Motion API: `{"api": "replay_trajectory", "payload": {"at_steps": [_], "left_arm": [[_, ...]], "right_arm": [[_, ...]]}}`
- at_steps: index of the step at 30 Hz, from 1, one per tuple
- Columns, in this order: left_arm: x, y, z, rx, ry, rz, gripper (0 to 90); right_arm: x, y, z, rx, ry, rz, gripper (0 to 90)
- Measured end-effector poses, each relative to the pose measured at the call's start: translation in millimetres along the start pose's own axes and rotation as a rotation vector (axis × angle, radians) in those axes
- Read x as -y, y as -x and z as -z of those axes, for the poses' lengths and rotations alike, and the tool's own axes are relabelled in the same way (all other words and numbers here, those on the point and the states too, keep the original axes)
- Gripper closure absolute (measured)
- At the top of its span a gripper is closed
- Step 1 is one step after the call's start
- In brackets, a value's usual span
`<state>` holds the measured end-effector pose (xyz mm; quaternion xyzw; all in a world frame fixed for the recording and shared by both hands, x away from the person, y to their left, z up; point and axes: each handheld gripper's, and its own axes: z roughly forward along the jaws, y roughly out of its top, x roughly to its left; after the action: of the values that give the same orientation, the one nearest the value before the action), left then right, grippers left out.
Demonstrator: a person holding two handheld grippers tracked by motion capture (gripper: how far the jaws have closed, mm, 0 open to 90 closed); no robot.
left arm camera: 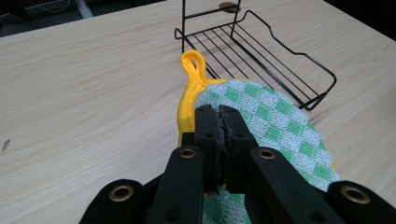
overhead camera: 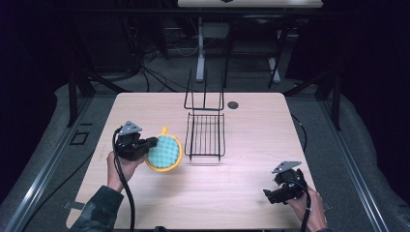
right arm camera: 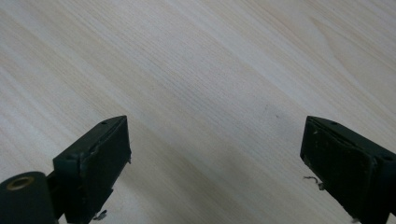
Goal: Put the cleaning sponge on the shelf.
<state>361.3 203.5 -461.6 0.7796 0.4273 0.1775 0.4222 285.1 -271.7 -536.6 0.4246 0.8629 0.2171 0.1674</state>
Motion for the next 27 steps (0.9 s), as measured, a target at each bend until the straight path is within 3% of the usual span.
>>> {"api": "replay_trajectory", "payload": {"at_steps": [9, 18, 27], "left_arm": [[-4.8, 2.9, -2.5, 0.010, 0.009, 0.006, 87.0], [-15.5, 9.1, -2.9, 0.032, 0.014, -0.020, 87.0], [-25.8, 11.8, -1.0, 0.044, 0.033, -0.018, 87.0]], "right_arm": [[-0.3, -0.9, -0.7, -0.001, 0.000, 0.009, 8.0], [-1.0, -2.1, -2.5, -0.017, -0.017, 0.007, 8.3], [1.6, 1.8, -5.5, -0.002, -0.031, -0.001, 8.3]]}}
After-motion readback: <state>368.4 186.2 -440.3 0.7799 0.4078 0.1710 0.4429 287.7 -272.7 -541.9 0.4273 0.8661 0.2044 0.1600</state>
